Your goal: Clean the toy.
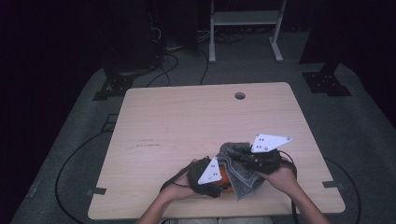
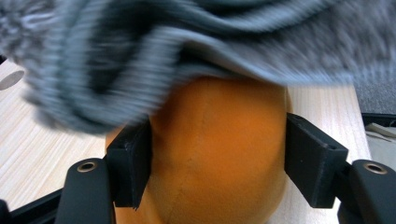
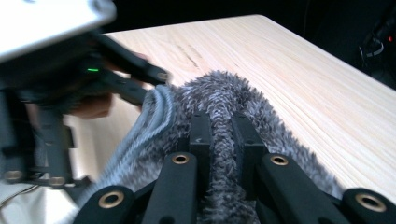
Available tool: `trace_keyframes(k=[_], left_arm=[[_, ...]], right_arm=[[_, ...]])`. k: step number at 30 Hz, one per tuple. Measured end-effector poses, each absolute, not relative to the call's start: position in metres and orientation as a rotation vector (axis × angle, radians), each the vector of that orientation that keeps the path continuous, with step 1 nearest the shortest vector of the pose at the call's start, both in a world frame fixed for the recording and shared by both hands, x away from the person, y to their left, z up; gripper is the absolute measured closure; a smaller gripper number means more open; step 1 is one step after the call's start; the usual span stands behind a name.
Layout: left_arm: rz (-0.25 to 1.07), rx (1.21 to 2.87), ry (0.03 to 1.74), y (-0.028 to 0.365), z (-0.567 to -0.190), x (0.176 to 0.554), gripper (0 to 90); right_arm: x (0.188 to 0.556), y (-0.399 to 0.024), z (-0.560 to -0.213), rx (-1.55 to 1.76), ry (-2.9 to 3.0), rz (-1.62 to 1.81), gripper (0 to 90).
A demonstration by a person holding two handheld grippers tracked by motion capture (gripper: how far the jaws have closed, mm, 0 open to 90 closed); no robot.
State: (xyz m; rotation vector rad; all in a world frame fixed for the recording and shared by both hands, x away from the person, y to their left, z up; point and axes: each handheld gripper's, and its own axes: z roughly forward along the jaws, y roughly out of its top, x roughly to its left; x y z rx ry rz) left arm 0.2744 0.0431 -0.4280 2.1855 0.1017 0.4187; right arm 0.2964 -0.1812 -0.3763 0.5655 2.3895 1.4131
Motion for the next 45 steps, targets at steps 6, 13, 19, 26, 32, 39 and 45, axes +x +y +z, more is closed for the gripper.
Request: trace_keyframes(k=[6, 13, 19, 26, 32, 39, 45], left_arm=[[0.399, 2.176, 0.136, 0.044, -0.43, 0.276, 24.5], [0.43, 2.193, 0.073, 0.038, -0.432, 0.273, 22.6], [0.337, 2.131, 0.233, 0.056, -0.429, 0.287, 28.7], [0.205, 2.031, 0.452, 0.07, -0.43, 0.307, 29.4], [0.202, 2.022, 0.523, 0.063, -0.428, 0.308, 29.7], [0.232, 2.037, 0.516, 0.053, -0.428, 0.305, 28.5], [0.207, 2.036, 0.474, 0.055, -0.429, 0.305, 21.3]], right_arm=[[0.312, -0.206, -0.391, 0.707, 2.422, 1.418, 80.5], [0.309, -0.209, -0.391, 0.703, 2.459, 1.537, 80.4], [0.318, -0.225, -0.403, 0.807, 2.414, 1.507, 80.4], [0.305, -0.245, -0.419, 0.883, 2.331, 1.59, 80.4], [0.292, -0.229, -0.399, 0.74, 2.3, 1.618, 80.6], [0.283, -0.189, -0.381, 0.525, 2.37, 1.651, 80.6], [0.286, -0.185, -0.384, 0.514, 2.341, 1.522, 79.8]])
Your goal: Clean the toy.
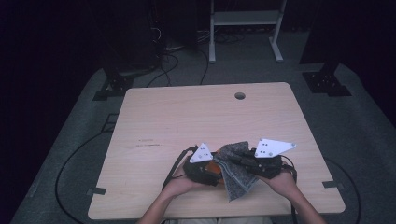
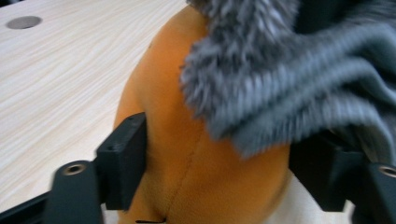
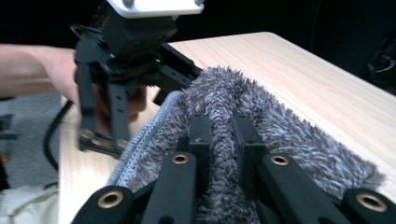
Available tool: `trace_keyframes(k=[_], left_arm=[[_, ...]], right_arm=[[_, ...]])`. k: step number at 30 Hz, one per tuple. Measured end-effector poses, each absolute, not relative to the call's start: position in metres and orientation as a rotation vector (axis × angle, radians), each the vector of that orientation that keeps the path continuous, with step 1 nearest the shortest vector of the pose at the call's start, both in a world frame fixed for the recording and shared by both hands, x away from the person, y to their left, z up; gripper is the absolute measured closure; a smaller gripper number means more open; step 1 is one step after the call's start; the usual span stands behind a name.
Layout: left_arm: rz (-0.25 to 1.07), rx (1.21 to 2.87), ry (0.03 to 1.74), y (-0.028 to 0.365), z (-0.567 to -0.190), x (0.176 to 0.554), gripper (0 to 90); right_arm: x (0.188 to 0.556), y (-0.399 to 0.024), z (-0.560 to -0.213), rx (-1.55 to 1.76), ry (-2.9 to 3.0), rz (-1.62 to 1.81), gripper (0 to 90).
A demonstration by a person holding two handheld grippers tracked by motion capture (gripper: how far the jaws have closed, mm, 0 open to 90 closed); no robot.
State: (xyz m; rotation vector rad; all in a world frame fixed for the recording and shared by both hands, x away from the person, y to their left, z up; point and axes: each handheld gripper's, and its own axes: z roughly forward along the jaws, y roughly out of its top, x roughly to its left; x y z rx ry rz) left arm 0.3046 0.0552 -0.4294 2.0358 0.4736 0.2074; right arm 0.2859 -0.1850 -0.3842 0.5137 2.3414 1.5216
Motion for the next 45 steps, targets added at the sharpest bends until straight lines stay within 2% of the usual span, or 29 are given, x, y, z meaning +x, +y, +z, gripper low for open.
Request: trace_keyframes(k=[2, 3, 4, 5, 7, 10, 14, 16, 19, 20, 21, 23, 26, 33, 38, 42, 44, 45], left_arm=[[0.21, 2.033, 0.456, 0.056, -0.43, 0.305, 18.5], [0.221, 2.048, 0.458, 0.055, -0.43, 0.306, 12.7], [0.226, 2.064, 0.463, 0.055, -0.431, 0.307, 10.8], [0.231, 2.066, 0.457, 0.055, -0.433, 0.308, 11.9], [0.254, 2.05, 0.437, 0.054, -0.435, 0.307, 22.1], [0.3, 2.053, 0.415, 0.046, -0.435, 0.304, 32.6], [0.304, 2.047, 0.38, 0.044, -0.434, 0.301, 35.6], [0.291, 2.038, 0.373, 0.043, -0.435, 0.302, 31.6], [0.27, 2.046, 0.433, 0.04, -0.438, 0.308, 16.0], [0.253, 2.046, 0.439, 0.04, -0.439, 0.309, 15.6], [0.267, 2.045, 0.43, 0.041, -0.44, 0.308, 18.9], [0.32, 2.039, 0.416, 0.043, -0.434, 0.304, 31.2], [0.373, 2.062, 0.397, 0.044, -0.421, 0.3, 38.7], [0.515, 2.073, 0.366, 0.06, -0.404, 0.296, 42.6], [0.601, 2.109, 0.388, 0.07, -0.405, 0.296, 43.1], [0.581, 2.157, 0.377, 0.068, -0.416, 0.298, 42.8], [0.542, 2.167, 0.374, 0.067, -0.415, 0.298, 40.7], [0.471, 2.173, 0.375, 0.07, -0.414, 0.299, 39.0]], right_arm=[[0.286, -0.187, -0.384, 0.516, 2.331, 1.518, 79.3], [0.285, -0.192, -0.385, 0.537, 2.309, 1.505, 79.2], [0.285, -0.196, -0.386, 0.551, 2.297, 1.499, 79.1], [0.285, -0.2, -0.386, 0.57, 2.285, 1.493, 79.1], [0.286, -0.208, -0.388, 0.599, 2.276, 1.502, 78.7], [0.287, -0.215, -0.393, 0.623, 2.267, 1.474, 78.7], [0.291, -0.231, -0.398, 0.71, 2.225, 1.454, 78.7], [0.292, -0.237, -0.4, 0.744, 2.227, 1.453, 78.7], [0.291, -0.237, -0.4, 0.746, 2.233, 1.439, 79.0], [0.29, -0.236, -0.399, 0.741, 2.235, 1.437, 79.3], [0.289, -0.234, -0.397, 0.737, 2.238, 1.438, 79.5], [0.288, -0.229, -0.393, 0.709, 2.244, 1.438, 79.9], [0.284, -0.217, -0.383, 0.662, 2.24, 1.474, 80.2], [0.289, -0.186, -0.367, 0.589, 2.259, 1.581, 80.4], [0.316, -0.189, -0.381, 0.751, 2.251, 1.541, 80.1], [0.336, -0.187, -0.397, 0.858, 2.295, 1.5, 79.9], [0.338, -0.187, -0.401, 0.87, 2.309, 1.516, 79.8], [0.338, -0.187, -0.403, 0.871, 2.325, 1.521, 79.8]])
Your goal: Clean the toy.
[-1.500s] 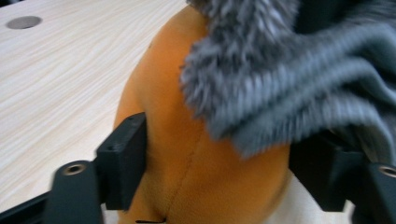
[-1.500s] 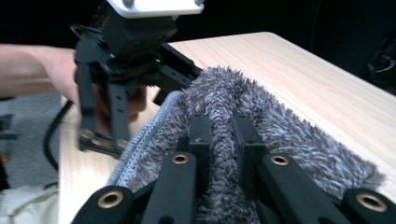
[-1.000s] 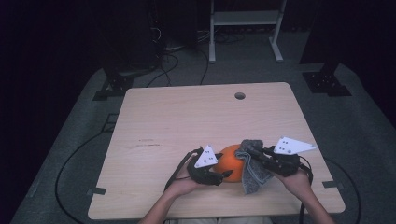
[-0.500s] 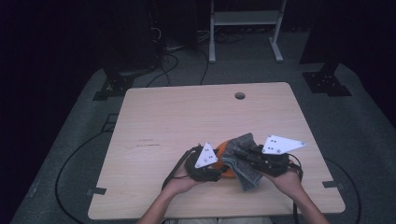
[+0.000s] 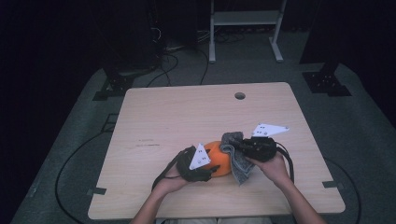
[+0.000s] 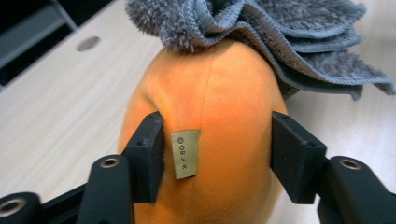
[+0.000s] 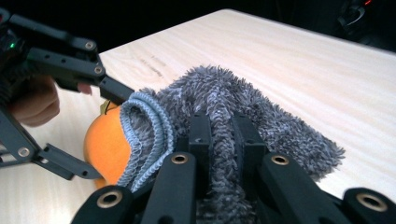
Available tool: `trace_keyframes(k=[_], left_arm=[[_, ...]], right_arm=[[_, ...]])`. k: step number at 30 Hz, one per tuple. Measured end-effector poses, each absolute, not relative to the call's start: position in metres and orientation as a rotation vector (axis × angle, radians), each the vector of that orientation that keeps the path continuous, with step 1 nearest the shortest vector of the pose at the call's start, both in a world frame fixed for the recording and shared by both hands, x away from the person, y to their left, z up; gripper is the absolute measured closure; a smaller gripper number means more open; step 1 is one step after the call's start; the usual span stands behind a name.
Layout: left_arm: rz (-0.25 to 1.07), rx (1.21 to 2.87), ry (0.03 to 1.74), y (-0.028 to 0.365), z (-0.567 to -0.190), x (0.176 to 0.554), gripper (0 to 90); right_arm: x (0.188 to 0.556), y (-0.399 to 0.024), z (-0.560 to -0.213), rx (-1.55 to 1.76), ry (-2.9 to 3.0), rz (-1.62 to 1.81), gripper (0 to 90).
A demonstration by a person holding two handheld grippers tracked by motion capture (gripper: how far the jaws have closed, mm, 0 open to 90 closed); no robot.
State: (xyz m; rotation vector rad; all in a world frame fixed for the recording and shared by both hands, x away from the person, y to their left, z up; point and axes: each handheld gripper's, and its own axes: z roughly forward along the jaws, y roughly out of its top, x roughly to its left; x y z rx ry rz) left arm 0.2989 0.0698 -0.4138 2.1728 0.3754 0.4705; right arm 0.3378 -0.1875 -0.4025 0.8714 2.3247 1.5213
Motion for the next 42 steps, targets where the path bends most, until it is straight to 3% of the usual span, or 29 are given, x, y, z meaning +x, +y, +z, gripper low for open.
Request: trace_keyframes(k=[5, 9, 13, 19, 24, 26, 34, 39, 42], left_arm=[[0.243, 2.079, 0.393, 0.088, -0.402, 0.307, 34.9], [0.247, 2.072, 0.397, 0.089, -0.395, 0.312, 21.9], [0.249, 2.087, 0.369, 0.079, -0.392, 0.321, 18.7], [0.138, 2.213, 0.384, 0.058, -0.404, 0.339, 14.7], [0.025, 2.243, 0.427, 0.051, -0.421, 0.34, 14.9], [0.04, 2.26, 0.4, 0.05, -0.422, 0.338, 15.6], [0.105, 2.274, 0.359, 0.05, -0.42, 0.33, 32.8], [0.128, 2.252, 0.301, 0.053, -0.422, 0.326, 34.9], [0.16, 2.228, 0.286, 0.054, -0.42, 0.323, 36.5]], right_arm=[[0.326, -0.193, -0.412, 0.794, 2.402, 1.491, 79.8], [0.317, -0.199, -0.418, 0.743, 2.417, 1.467, 79.8], [0.305, -0.204, -0.426, 0.665, 2.452, 1.505, 79.8], [0.298, -0.208, -0.429, 0.6, 2.518, 1.529, 79.8], [0.296, -0.226, -0.427, 0.656, 2.494, 1.55, 79.7], [0.296, -0.237, -0.425, 0.702, 2.458, 1.543, 79.8], [0.297, -0.285, -0.412, 0.863, 2.329, 1.382, 78.8], [0.301, -0.301, -0.419, 0.936, 2.336, 1.284, 74.8], [0.304, -0.311, -0.429, 1.002, 2.313, 1.283, 65.4]])
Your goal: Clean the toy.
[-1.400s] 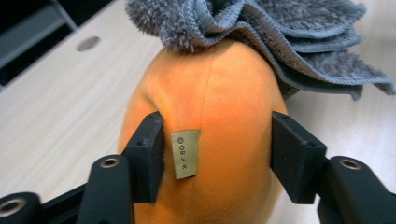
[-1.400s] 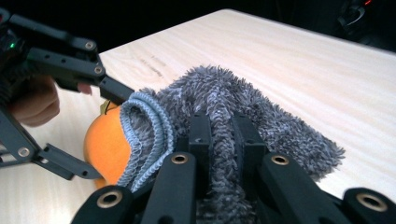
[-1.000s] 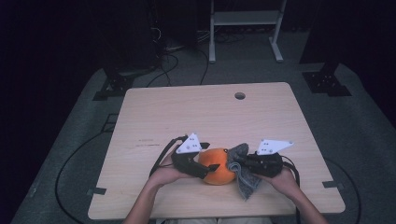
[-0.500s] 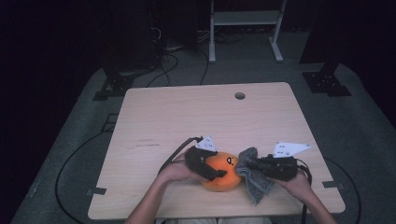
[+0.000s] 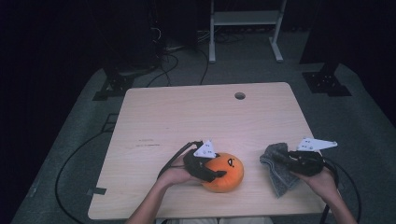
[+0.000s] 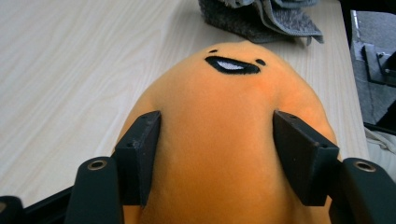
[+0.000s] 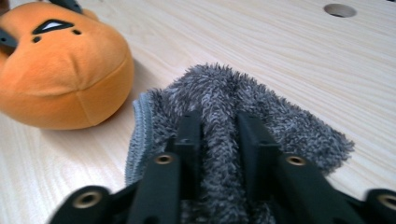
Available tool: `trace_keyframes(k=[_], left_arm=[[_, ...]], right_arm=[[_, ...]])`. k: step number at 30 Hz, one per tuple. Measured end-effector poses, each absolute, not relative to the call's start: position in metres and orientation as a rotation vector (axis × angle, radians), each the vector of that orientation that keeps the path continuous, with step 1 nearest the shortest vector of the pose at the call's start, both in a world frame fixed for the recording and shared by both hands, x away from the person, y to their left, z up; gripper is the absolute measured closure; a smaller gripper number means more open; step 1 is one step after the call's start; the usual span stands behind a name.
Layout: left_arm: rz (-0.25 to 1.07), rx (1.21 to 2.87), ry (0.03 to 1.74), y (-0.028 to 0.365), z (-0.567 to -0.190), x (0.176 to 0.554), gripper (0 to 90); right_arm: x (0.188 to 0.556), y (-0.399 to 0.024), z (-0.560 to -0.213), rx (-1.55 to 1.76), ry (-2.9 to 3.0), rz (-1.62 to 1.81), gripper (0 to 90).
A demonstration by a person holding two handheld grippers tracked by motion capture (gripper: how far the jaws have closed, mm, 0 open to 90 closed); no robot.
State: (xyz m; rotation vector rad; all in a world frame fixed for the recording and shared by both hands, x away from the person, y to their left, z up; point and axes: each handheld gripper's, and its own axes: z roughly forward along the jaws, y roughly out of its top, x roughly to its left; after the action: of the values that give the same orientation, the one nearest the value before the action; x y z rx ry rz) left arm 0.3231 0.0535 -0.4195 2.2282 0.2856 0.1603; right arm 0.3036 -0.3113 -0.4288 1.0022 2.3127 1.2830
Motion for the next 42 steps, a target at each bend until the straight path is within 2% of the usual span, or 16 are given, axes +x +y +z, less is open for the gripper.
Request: trace_keyframes(k=[6, 10, 15, 25, 30, 36, 42], left_arm=[[0.187, 2.208, 0.276, 0.05, -0.412, 0.32, 46.6], [0.182, 2.201, 0.272, 0.049, -0.408, 0.319, 49.9], [0.239, 2.183, 0.309, 0.051, -0.404, 0.325, 50.1], [0.428, 2.159, 0.441, 0.061, -0.395, 0.364, 48.6], [0.416, 2.181, 0.478, 0.063, -0.406, 0.374, 45.0], [0.384, 2.144, 0.517, 0.069, -0.405, 0.373, 28.4], [0.385, 2.123, 0.546, 0.079, -0.398, 0.368, 21.5]], right_arm=[[0.305, -0.319, -0.429, 1.046, 2.276, 1.397, 56.7], [0.305, -0.321, -0.424, 1.043, 2.239, 1.471, 53.2], [0.304, -0.318, -0.425, 1.036, 2.238, 1.449, 51.4], [0.306, -0.314, -0.429, 1.035, 2.251, 1.43, 48.4], [0.306, -0.31, -0.429, 1.02, 2.261, 1.424, 47.3], [0.303, -0.31, -0.427, 1.011, 2.25, 1.437, 45.9], [0.301, -0.31, -0.423, 1.0, 2.24, 1.438, 44.8]])
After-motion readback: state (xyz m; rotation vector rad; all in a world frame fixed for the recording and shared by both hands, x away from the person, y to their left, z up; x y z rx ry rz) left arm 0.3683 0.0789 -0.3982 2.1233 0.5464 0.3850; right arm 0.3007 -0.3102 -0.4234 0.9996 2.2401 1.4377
